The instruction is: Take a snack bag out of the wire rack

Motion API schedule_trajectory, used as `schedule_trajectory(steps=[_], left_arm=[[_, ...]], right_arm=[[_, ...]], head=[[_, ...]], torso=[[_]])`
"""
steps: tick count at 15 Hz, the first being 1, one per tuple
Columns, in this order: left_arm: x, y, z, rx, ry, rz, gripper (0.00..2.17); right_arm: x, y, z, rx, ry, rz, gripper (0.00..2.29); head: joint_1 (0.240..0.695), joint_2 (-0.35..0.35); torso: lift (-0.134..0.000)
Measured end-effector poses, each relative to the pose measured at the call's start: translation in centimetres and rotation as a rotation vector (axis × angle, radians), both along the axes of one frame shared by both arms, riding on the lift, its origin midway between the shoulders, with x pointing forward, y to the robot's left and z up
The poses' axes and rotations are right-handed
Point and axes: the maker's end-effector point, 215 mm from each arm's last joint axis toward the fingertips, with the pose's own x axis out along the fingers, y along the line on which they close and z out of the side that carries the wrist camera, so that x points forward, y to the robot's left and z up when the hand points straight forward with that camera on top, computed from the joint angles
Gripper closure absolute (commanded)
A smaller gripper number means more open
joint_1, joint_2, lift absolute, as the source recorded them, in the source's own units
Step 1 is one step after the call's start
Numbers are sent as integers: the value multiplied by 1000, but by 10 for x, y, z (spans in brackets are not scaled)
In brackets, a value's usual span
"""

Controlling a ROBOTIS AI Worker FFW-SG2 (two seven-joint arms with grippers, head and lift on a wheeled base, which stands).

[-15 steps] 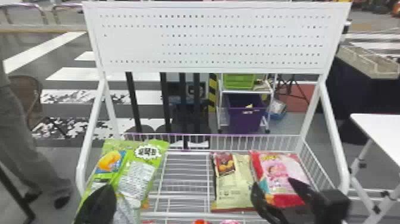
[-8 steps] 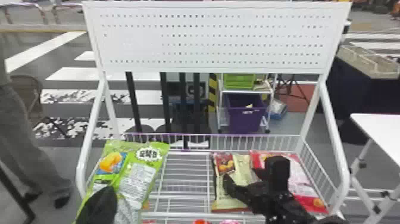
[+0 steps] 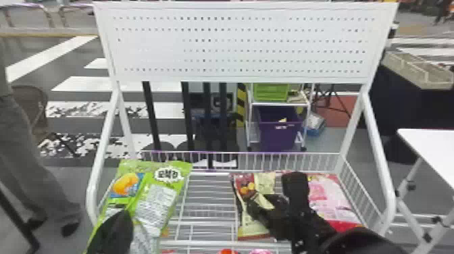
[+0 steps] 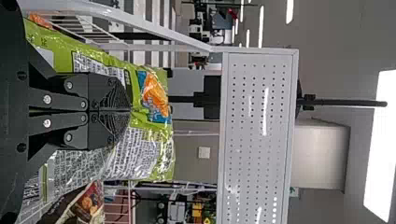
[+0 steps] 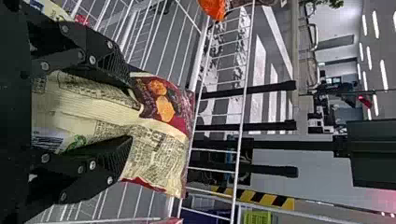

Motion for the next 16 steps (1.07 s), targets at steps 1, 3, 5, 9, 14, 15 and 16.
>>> schedule_trajectory(steps=[1, 3, 5, 9, 14, 15, 16], left_arm=[[0, 0, 0, 0, 0, 2, 1885], [0, 0, 0, 0, 1, 1, 1882], [0, -1, -1, 0, 1, 1, 1882], [-2, -3, 2, -3, -2, -2, 1878], [-4, -4, 6, 2, -7, -4, 1878], [-4, -4, 6, 2, -8, -4, 1878], [-4, -5, 7, 0, -10, -4, 1878]], right_arm=[[0, -1, -1, -5, 3, -3, 2219], [1, -2, 0, -10, 1, -9, 2219], [3, -6, 7, -15, -19, -26, 2219], [-7, -8, 39, 19, -94, -37, 2219], [-61, -55, 109, 77, -249, -111, 2219], [-76, -70, 122, 81, -291, -137, 2219], [-91, -85, 135, 84, -338, -166, 2219]], head=[[499, 0], [499, 0], [499, 0], [499, 0], [499, 0], [499, 0], [499, 0]], torso=[[0], [0], [0], [0], [0], [0], [0]])
